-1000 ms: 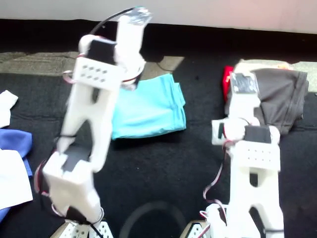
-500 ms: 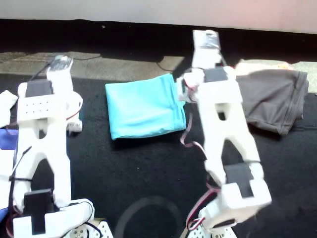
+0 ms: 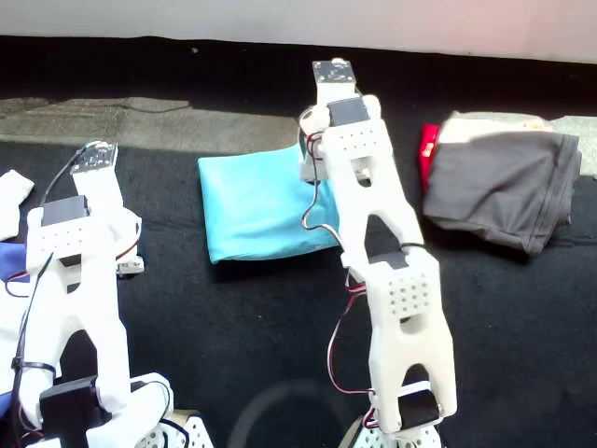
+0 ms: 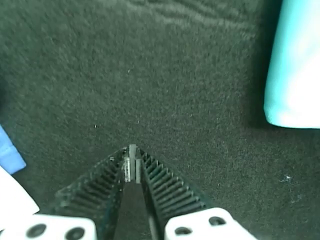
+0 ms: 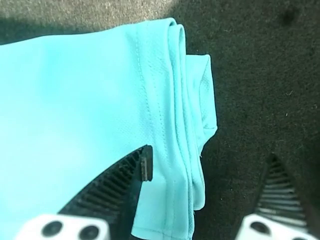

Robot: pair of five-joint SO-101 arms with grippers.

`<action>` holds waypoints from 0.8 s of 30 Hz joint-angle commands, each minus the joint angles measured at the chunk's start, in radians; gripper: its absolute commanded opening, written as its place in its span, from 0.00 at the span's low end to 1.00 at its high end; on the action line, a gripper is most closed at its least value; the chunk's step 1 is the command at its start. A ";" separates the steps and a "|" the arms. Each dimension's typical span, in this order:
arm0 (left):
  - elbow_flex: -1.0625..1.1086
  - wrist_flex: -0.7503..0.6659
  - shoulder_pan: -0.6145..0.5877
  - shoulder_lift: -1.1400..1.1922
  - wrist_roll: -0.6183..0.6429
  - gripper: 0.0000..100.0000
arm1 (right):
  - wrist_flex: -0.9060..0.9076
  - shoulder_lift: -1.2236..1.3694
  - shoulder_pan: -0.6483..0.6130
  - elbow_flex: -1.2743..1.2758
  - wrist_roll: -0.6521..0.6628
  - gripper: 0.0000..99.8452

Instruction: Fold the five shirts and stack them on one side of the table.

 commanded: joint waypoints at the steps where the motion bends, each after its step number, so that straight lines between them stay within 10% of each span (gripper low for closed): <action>1: -0.001 -0.026 -0.007 -0.035 -0.011 0.01 | 0.030 0.056 -0.004 -0.157 -0.057 0.35; 15: 0.001 -0.021 -0.010 -0.035 -0.012 0.01 | 0.021 0.325 -0.019 -0.318 -0.084 0.36; 20: 0.012 -0.025 -0.010 -0.035 -0.012 0.01 | 0.025 0.371 -0.013 -0.320 -0.081 0.03; 24: 0.012 -0.025 -0.010 -0.035 -0.012 0.01 | 0.031 0.378 -0.002 -0.320 -0.080 0.02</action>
